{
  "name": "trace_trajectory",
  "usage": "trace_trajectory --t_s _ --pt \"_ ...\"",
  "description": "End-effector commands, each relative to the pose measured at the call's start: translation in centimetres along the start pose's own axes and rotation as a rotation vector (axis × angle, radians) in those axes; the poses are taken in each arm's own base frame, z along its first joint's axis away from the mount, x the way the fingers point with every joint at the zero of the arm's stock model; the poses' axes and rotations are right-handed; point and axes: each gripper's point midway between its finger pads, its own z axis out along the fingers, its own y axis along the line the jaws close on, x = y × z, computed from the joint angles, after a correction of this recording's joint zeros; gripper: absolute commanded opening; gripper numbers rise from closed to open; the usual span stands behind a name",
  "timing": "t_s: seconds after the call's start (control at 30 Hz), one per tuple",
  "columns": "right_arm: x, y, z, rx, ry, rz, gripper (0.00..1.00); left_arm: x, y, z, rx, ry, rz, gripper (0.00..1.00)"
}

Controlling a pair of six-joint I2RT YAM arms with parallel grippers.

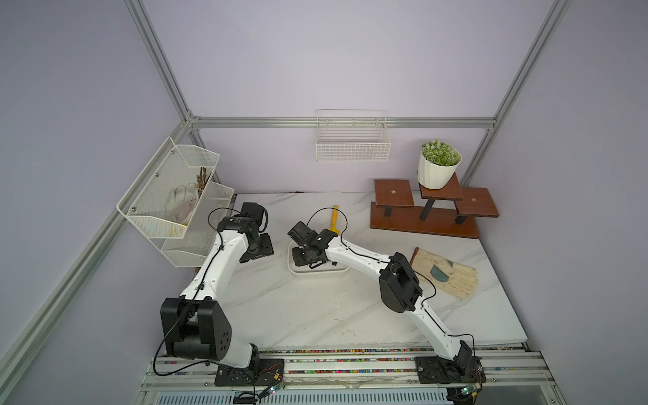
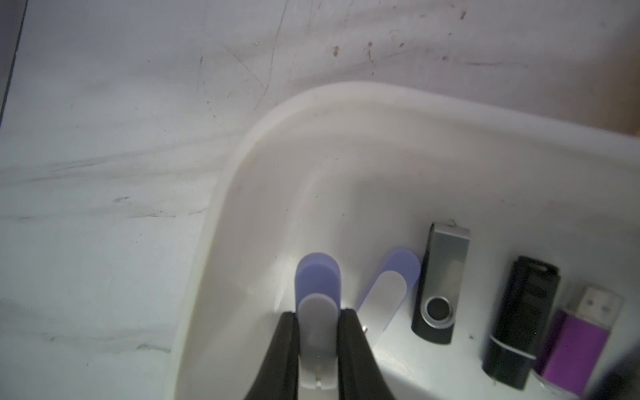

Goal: Put the usb flash drive into the storage box
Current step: Place the USB flash in the storage box.

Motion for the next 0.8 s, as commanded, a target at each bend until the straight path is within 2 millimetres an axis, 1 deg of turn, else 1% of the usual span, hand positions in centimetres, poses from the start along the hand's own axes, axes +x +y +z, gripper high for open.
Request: trace_trajectory --t_s 0.0,0.1,0.27,0.37,0.53,0.63,0.67,0.7,0.77 --pt "-1.7 1.3 0.4 -0.058 -0.049 -0.009 0.00 -0.8 -0.2 -1.2 0.032 -0.053 0.005 0.66" --pt "-1.7 1.3 1.5 -0.055 -0.049 -0.011 0.00 -0.7 -0.2 -1.2 0.036 -0.052 0.007 0.66" --pt "-1.4 0.7 2.7 -0.036 -0.040 -0.006 0.00 -0.6 -0.2 -1.2 0.036 -0.051 0.009 0.66" --pt "-1.2 0.2 3.1 -0.017 -0.038 -0.003 0.00 -0.6 -0.2 -1.2 0.037 -0.050 0.009 0.66" --pt "-1.0 0.0 3.4 -0.011 -0.034 -0.008 0.00 -0.4 -0.2 -1.2 0.038 -0.046 0.011 0.66" --pt "-0.9 -0.1 3.4 -0.008 -0.029 -0.014 0.25 -0.4 -0.3 -1.1 0.042 -0.046 0.011 0.66" --pt "-1.1 0.0 3.1 -0.009 -0.033 -0.019 0.34 -0.4 -0.3 -1.1 0.042 -0.046 0.013 0.66" --pt "-1.2 0.1 2.6 -0.008 -0.039 -0.025 0.39 -0.5 -0.3 -1.2 0.042 -0.048 0.015 0.66" --pt "-1.9 0.1 1.7 -0.006 -0.061 -0.034 0.45 -0.7 -0.3 -1.3 0.042 -0.052 0.018 0.66"
